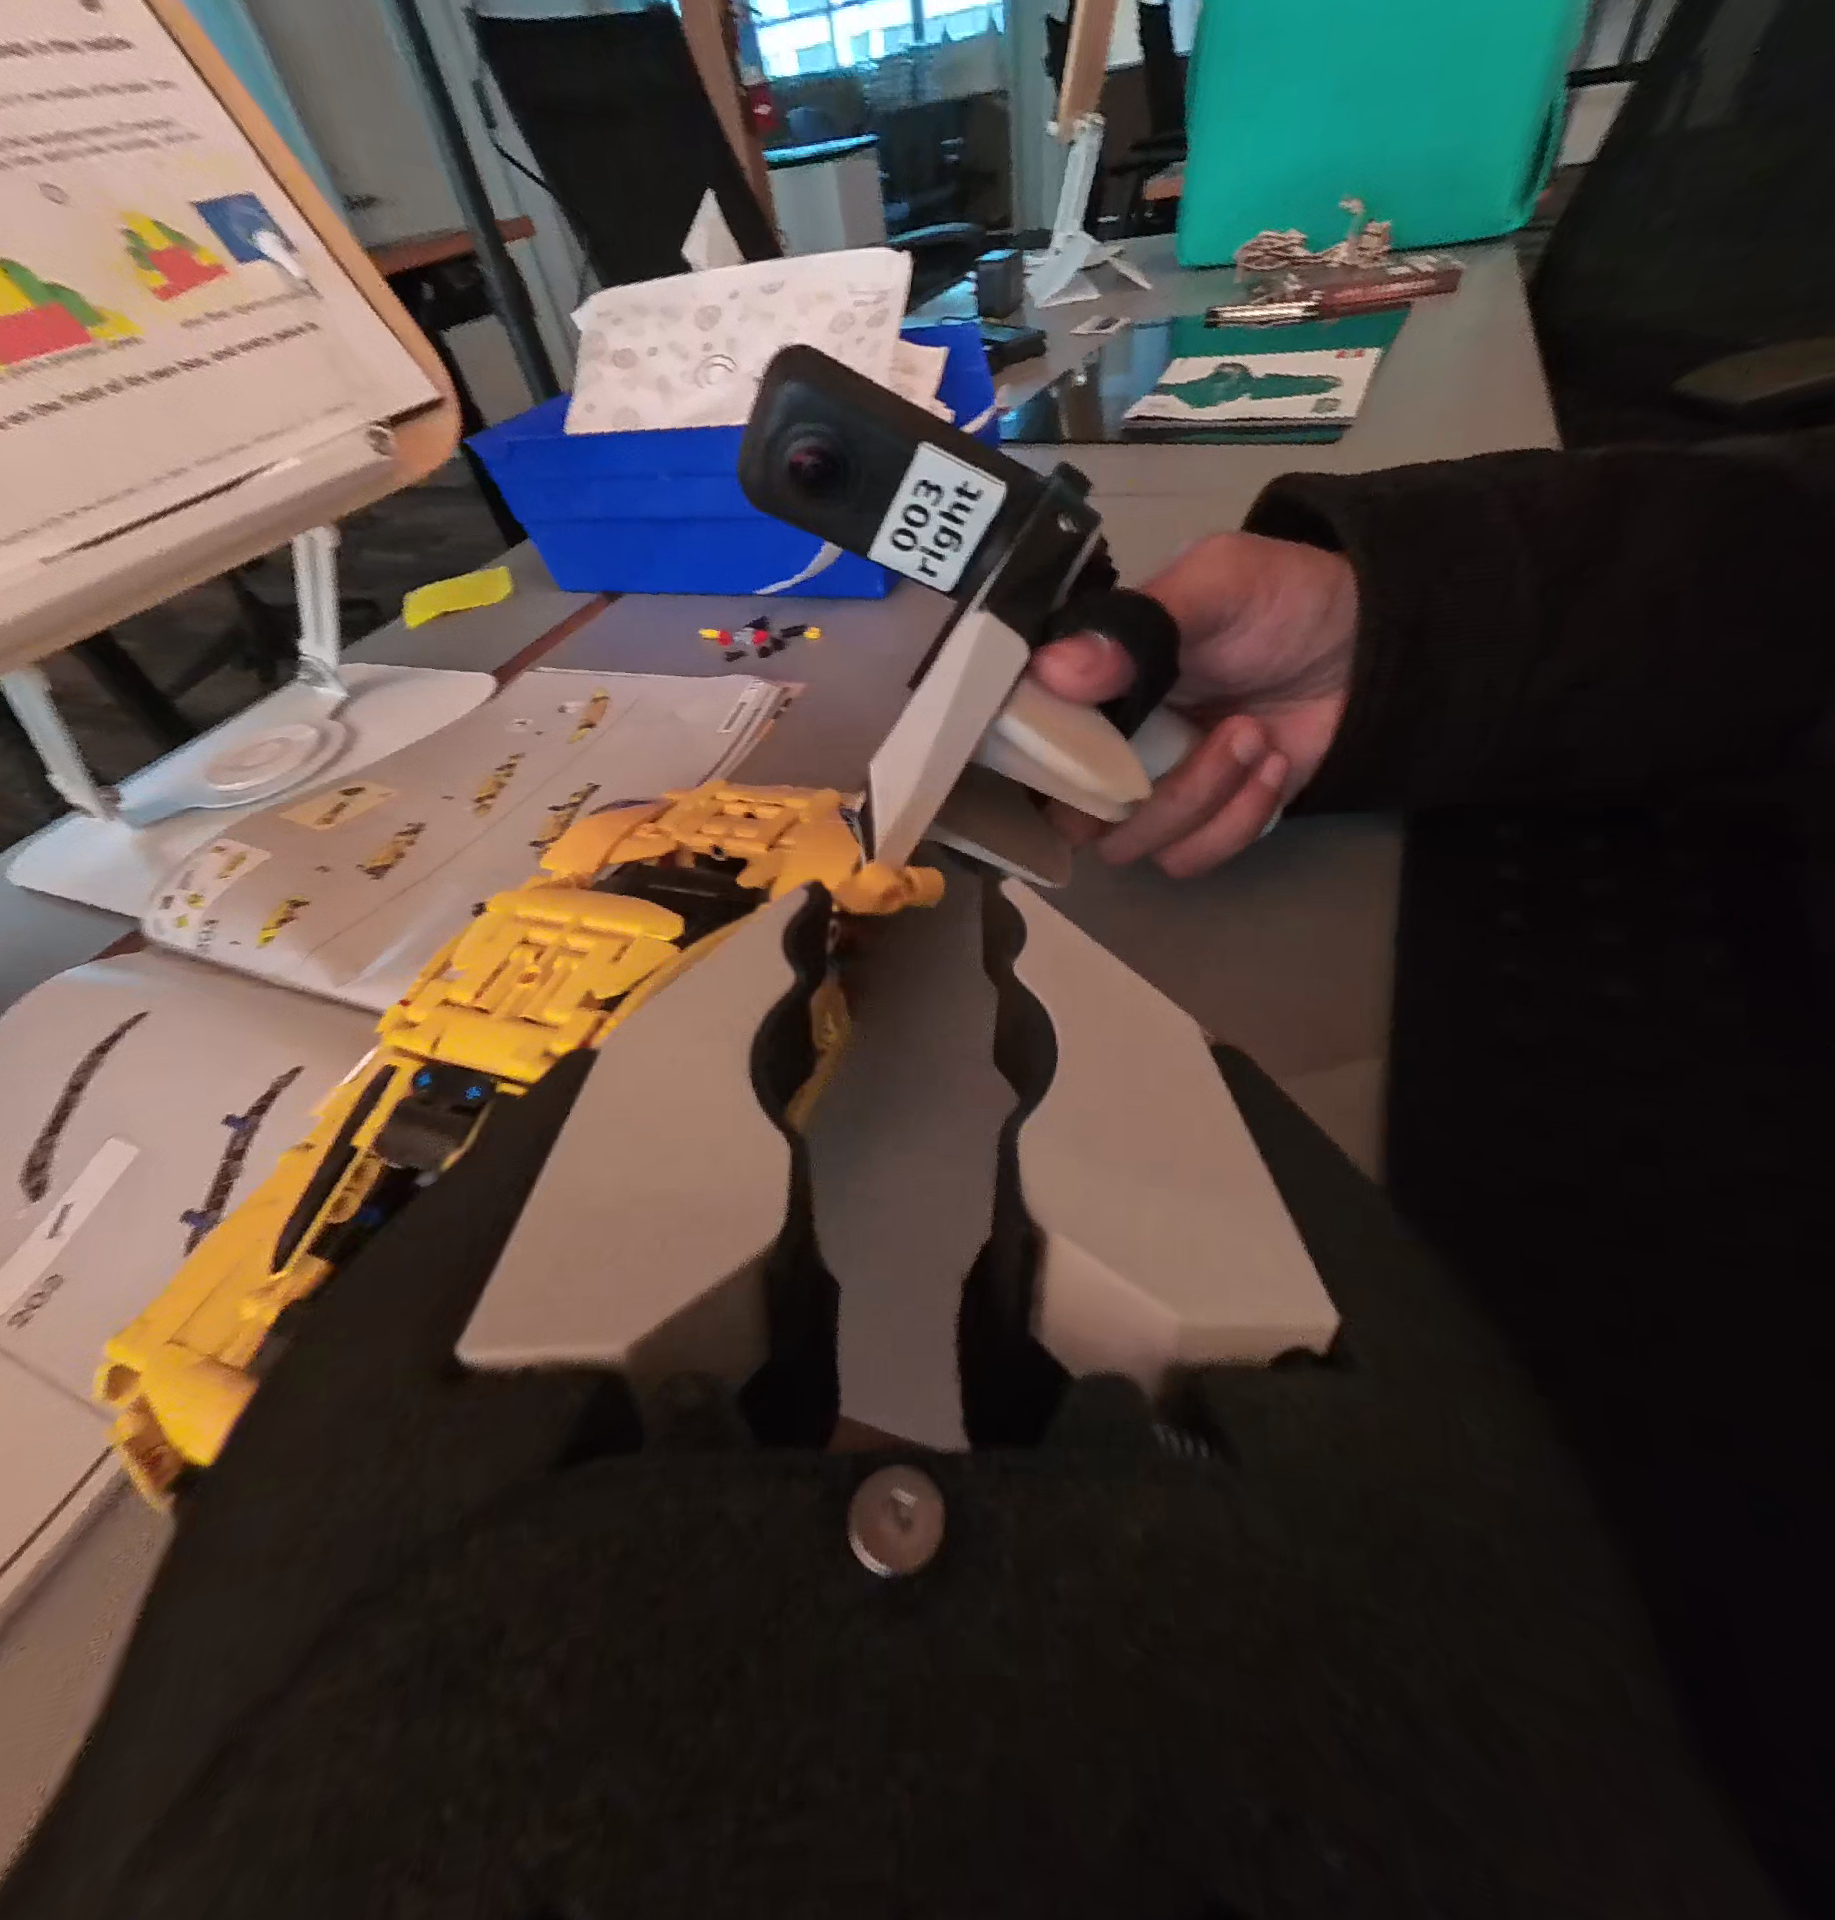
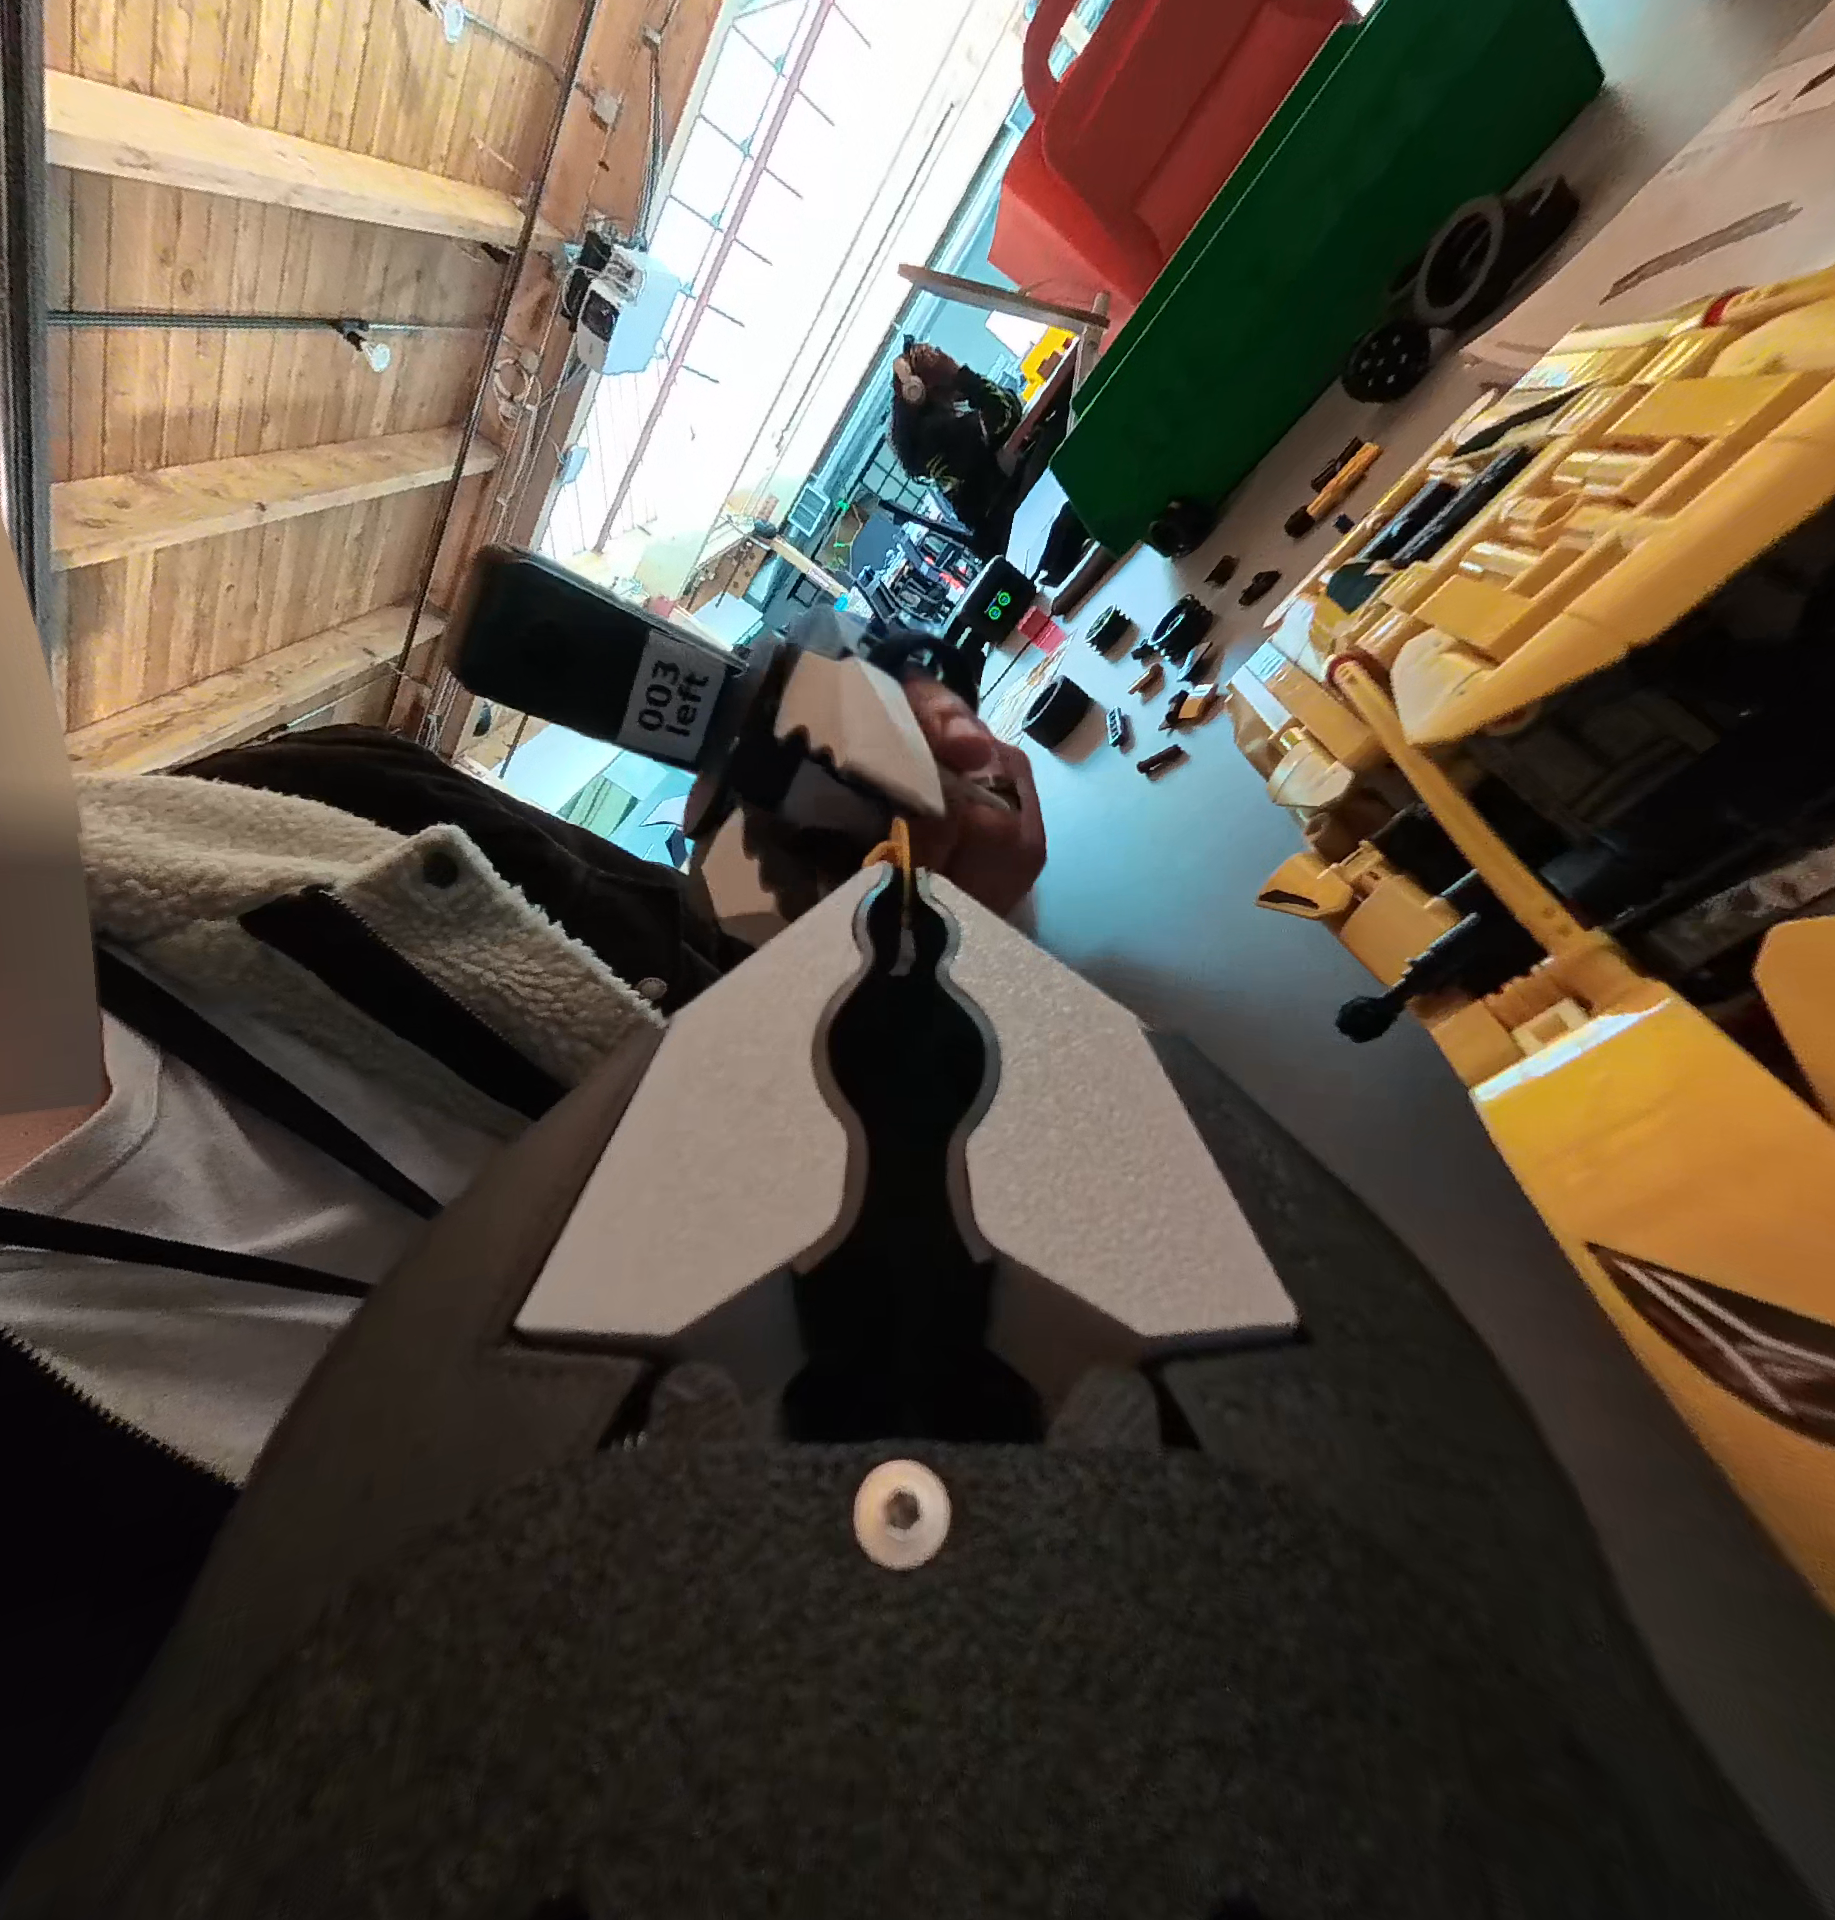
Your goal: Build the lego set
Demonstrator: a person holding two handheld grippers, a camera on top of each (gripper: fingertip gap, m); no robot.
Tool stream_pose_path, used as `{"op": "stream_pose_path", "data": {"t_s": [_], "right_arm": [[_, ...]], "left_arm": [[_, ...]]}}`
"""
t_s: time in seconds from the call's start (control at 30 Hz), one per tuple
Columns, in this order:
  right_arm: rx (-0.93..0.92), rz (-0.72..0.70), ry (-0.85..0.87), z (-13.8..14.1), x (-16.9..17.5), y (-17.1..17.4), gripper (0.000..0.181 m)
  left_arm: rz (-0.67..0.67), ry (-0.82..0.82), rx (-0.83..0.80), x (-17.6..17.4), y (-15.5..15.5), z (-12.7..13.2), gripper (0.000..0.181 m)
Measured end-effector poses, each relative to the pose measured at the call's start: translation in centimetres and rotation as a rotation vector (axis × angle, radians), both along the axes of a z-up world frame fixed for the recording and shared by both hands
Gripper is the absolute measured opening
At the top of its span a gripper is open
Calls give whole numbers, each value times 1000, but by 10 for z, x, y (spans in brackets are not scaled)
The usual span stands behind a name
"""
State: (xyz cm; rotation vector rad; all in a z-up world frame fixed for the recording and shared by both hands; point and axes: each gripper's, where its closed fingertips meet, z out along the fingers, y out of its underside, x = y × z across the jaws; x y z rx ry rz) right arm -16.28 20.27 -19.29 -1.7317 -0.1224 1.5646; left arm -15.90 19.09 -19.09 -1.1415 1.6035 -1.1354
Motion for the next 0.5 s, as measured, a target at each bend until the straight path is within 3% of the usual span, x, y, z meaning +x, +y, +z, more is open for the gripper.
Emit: {"op": "stream_pose_path", "data": {"t_s": [0.3, 0.5], "right_arm": [[-9, 20, -35, -5, -4, -2, 1], [0, 30, -57, -5, -6, -4, 1]], "left_arm": [[-8, 0, -52, -1, 2, 1, 18], [-60, 18, -177, -5, 2, 1, 13]]}}
